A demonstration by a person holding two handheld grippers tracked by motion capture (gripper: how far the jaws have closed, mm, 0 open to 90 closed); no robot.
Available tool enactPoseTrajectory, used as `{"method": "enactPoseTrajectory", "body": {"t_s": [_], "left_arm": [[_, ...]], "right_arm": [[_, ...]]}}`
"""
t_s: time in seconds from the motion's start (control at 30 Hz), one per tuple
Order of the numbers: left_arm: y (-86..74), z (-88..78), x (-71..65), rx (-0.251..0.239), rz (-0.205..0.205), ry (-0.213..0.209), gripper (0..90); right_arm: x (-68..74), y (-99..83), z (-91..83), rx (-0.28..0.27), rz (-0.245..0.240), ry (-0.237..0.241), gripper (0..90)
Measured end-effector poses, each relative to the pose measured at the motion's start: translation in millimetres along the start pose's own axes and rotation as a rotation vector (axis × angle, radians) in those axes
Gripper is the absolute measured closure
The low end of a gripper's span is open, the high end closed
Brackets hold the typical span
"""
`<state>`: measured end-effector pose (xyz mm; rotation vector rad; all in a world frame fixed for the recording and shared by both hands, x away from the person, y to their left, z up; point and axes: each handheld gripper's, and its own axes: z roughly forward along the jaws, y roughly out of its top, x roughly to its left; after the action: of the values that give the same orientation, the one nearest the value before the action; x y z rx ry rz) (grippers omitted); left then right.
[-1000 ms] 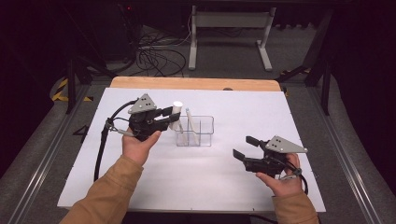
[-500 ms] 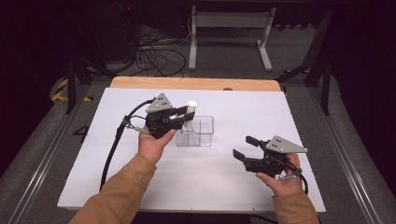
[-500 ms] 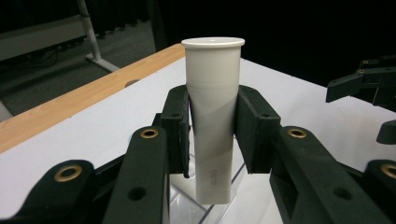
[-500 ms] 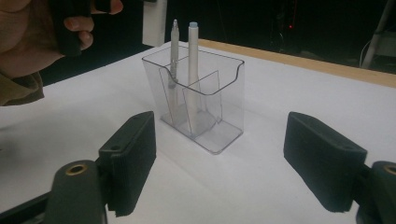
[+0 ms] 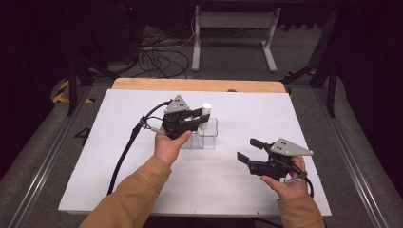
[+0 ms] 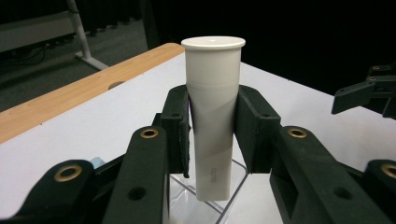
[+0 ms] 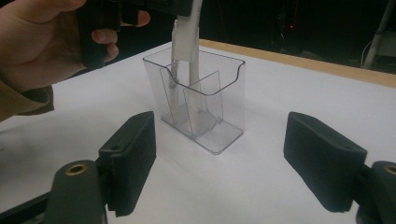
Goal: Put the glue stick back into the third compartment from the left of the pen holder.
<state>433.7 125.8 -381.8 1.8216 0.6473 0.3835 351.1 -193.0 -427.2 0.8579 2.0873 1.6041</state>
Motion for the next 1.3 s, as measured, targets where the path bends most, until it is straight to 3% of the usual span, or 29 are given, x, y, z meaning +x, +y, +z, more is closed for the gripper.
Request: {"method": "enactPoseTrajectory", "body": {"t_s": [0.3,0.5,0.73,0.8,0.83,0.9,1.03,1.3], "left_arm": [[-1.5,11.1,-1.0,-0.001,0.016,-0.019,67.1],[-3.5,15.5,0.0,0.000,0.002,-0.023,67.1],[-5.9,17.6,0.9,0.023,0.006,-0.031,67.1],[-6.6,18.1,0.5,0.038,0.018,-0.014,66.4],[-6.7,18.2,0.3,0.039,0.018,-0.003,63.8],[-5.8,17.4,0.1,0.039,0.003,0.013,44.0],[-2.7,9.2,-1.5,0.033,0.040,0.033,34.2],[4.0,-10.0,-10.6,0.023,0.112,0.043,23.1]], "right_arm": [[-0.4,-0.1,-0.6,-0.004,0.007,0.002,25.9],[-0.4,-0.2,-0.3,-0.002,0.005,0.002,25.9],[-0.4,0.0,-0.7,-0.004,0.007,0.003,25.9],[-0.2,0.1,-0.7,-0.007,0.004,0.006,25.9],[-0.2,0.2,-0.8,-0.008,0.004,0.007,25.9],[-0.2,0.4,-1.1,-0.009,0.004,0.006,25.9],[-0.3,0.3,-1.0,-0.007,0.003,0.005,25.9],[0.1,0.3,-0.4,-0.003,0.003,0.002,25.9]]}}
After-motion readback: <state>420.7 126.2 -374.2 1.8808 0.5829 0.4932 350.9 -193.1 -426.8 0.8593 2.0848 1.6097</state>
